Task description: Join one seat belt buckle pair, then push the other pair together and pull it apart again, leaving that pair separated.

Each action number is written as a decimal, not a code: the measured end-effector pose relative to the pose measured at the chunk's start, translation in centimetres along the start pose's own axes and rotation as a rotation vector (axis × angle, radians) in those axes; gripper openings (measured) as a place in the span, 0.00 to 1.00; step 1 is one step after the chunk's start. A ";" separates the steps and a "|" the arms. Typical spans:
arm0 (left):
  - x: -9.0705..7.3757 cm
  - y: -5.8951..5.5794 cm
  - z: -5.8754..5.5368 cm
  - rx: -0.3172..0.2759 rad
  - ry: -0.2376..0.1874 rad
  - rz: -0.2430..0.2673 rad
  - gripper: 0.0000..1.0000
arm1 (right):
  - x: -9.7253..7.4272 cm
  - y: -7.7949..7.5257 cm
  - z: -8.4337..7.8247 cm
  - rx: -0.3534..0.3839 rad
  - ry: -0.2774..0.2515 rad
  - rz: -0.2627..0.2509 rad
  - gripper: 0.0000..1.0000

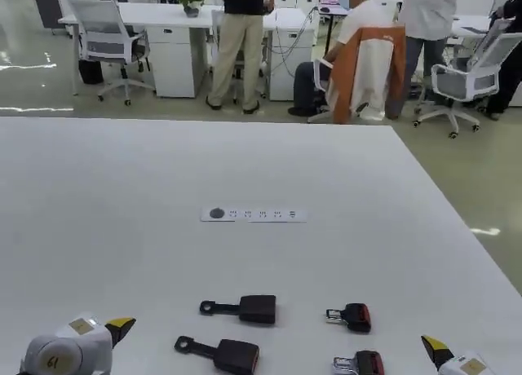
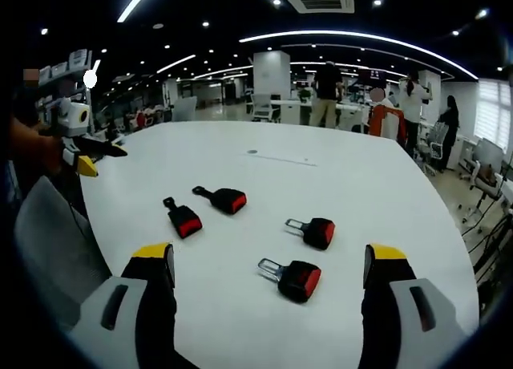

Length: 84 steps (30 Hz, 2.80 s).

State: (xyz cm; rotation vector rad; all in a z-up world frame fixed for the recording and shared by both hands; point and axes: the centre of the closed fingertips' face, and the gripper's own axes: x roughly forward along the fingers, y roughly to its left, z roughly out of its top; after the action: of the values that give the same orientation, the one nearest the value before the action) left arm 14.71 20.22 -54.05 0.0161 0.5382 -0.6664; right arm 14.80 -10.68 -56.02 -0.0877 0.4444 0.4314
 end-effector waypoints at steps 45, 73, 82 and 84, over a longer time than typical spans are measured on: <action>-0.8 -0.8 0.1 0.013 -0.001 -0.003 1.00 | -1.0 0.5 -0.1 0.001 0.003 0.011 0.97; -0.9 -0.8 -0.2 0.021 0.011 -0.014 1.00 | -0.5 0.7 -0.7 0.001 0.009 0.028 0.96; 0.1 -1.4 0.0 0.021 0.019 -0.033 1.00 | -0.3 0.8 -1.0 0.005 0.015 0.040 0.95; 0.5 -1.3 -0.2 0.028 0.029 -0.038 1.00 | -0.2 1.0 -1.0 0.002 0.024 0.046 0.95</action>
State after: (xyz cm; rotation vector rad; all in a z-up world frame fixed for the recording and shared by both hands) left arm 14.19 18.92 -54.23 0.0424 0.5581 -0.7115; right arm 13.82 -10.04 -56.85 -0.0810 0.4708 0.4754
